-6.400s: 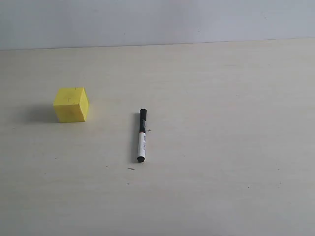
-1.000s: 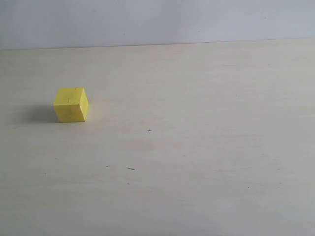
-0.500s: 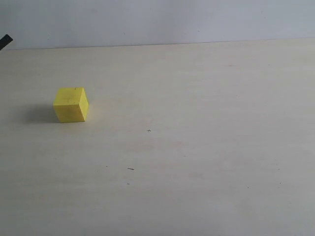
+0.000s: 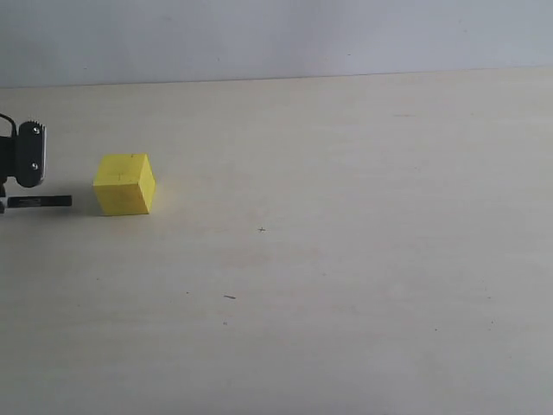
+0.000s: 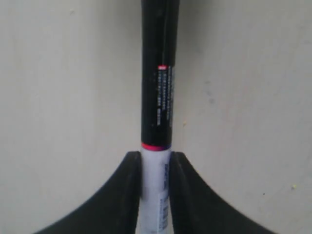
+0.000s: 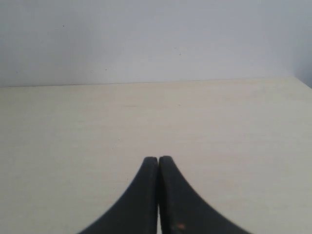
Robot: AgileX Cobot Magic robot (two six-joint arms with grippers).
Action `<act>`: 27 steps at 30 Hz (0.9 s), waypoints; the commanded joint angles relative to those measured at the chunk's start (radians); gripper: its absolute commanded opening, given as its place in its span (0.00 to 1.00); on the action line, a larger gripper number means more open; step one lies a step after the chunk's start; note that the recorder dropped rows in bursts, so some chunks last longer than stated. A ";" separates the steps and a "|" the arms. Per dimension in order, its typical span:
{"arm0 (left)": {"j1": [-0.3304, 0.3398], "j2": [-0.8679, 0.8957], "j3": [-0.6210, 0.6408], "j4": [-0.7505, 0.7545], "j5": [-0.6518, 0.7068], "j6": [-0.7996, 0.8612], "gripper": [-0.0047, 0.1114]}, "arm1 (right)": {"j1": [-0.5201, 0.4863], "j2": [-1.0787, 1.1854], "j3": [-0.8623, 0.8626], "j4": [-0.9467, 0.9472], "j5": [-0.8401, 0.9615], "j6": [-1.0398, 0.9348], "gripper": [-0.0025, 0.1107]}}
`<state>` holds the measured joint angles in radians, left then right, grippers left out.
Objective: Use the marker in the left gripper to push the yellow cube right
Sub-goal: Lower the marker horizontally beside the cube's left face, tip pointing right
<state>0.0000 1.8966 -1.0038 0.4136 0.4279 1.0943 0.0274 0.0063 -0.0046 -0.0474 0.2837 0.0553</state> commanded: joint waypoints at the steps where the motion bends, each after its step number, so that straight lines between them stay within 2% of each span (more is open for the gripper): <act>1: 0.002 0.016 -0.093 -0.165 0.160 0.171 0.04 | -0.004 -0.006 0.005 -0.004 -0.002 -0.002 0.02; 4: 0.002 0.016 -0.180 -0.210 0.322 0.204 0.04 | -0.004 -0.006 0.005 -0.004 -0.002 -0.002 0.02; 6: 0.002 0.016 -0.215 -0.250 0.364 0.220 0.04 | -0.004 -0.006 0.005 -0.004 -0.002 -0.002 0.02; 13: 0.002 0.029 -0.221 -0.349 0.334 0.341 0.04 | -0.004 -0.006 0.005 -0.004 -0.002 -0.002 0.02; 17: 0.009 0.048 -0.221 -0.343 0.354 0.346 0.04 | -0.004 -0.006 0.005 -0.004 -0.002 -0.002 0.02; 27: 0.053 0.107 -0.221 -0.338 0.280 0.367 0.04 | -0.004 -0.006 0.005 -0.004 -0.002 -0.002 0.02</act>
<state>0.0484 1.9897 -1.2199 0.0830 0.7247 1.4534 0.0274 0.0063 -0.0046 -0.0474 0.2837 0.0553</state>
